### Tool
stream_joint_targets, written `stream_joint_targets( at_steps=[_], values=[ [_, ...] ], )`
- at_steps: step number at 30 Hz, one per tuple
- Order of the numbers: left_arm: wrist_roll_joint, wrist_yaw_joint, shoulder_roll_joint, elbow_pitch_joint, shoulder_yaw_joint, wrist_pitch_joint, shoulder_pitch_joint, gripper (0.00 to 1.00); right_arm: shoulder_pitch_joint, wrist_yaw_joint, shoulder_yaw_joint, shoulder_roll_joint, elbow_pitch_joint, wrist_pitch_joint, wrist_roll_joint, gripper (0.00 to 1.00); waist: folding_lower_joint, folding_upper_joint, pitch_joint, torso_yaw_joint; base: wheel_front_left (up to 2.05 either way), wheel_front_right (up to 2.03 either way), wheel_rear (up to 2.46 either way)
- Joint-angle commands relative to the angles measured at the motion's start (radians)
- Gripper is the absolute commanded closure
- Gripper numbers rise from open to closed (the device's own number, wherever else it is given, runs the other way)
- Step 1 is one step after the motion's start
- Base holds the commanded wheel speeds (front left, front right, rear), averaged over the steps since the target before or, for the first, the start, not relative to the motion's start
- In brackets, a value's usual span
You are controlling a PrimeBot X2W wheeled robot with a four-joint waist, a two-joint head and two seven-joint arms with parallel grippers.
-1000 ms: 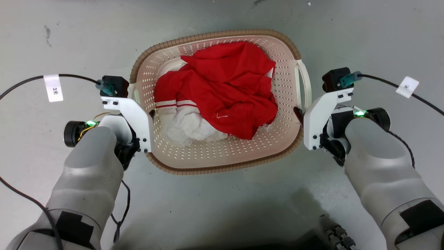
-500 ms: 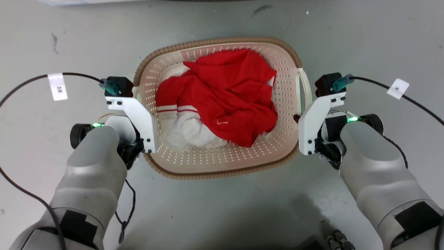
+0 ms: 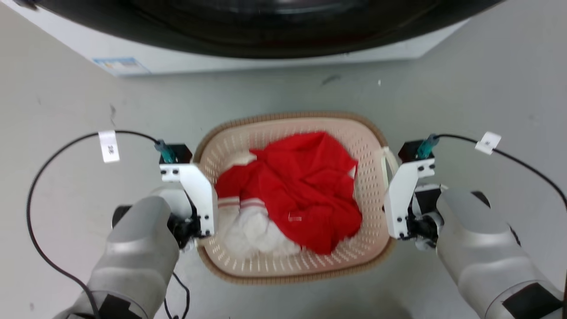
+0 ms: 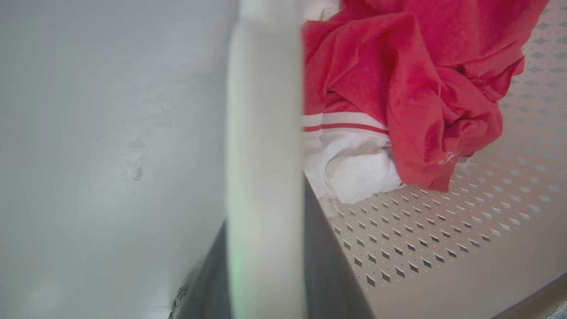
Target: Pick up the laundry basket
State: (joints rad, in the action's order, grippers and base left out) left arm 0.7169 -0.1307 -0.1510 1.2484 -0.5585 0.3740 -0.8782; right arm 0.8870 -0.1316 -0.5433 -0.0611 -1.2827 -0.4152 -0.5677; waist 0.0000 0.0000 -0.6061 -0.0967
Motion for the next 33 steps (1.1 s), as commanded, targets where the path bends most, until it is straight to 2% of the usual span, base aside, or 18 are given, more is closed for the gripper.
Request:
stream_joint_targets(
  at_steps=[1, 13, 33],
  values=[
    [0.007, 0.000, 0.002, -0.003, -0.009, 0.021, 0.018, 1.00, -0.019, 0.002, -0.012, -0.010, -0.004, -0.017, 0.000, 1.00, 0.0000, 0.0000, 0.085, 0.005, 0.00, 0.00, 0.00],
    [0.104, -0.002, 0.016, -0.006, -0.031, 0.159, 0.108, 1.00, -0.106, 0.001, -0.041, -0.016, -0.006, -0.171, -0.044, 1.00, 0.0000, 0.0000, 0.325, 0.017, 0.00, 0.00, 0.00],
    [0.190, -0.003, 0.022, -0.005, -0.070, 0.349, 0.181, 1.00, -0.206, 0.001, -0.030, -0.027, -0.008, -0.350, -0.070, 1.00, 0.0000, 0.0000, 0.600, 0.033, 0.00, 0.00, 0.00]
  ],
)
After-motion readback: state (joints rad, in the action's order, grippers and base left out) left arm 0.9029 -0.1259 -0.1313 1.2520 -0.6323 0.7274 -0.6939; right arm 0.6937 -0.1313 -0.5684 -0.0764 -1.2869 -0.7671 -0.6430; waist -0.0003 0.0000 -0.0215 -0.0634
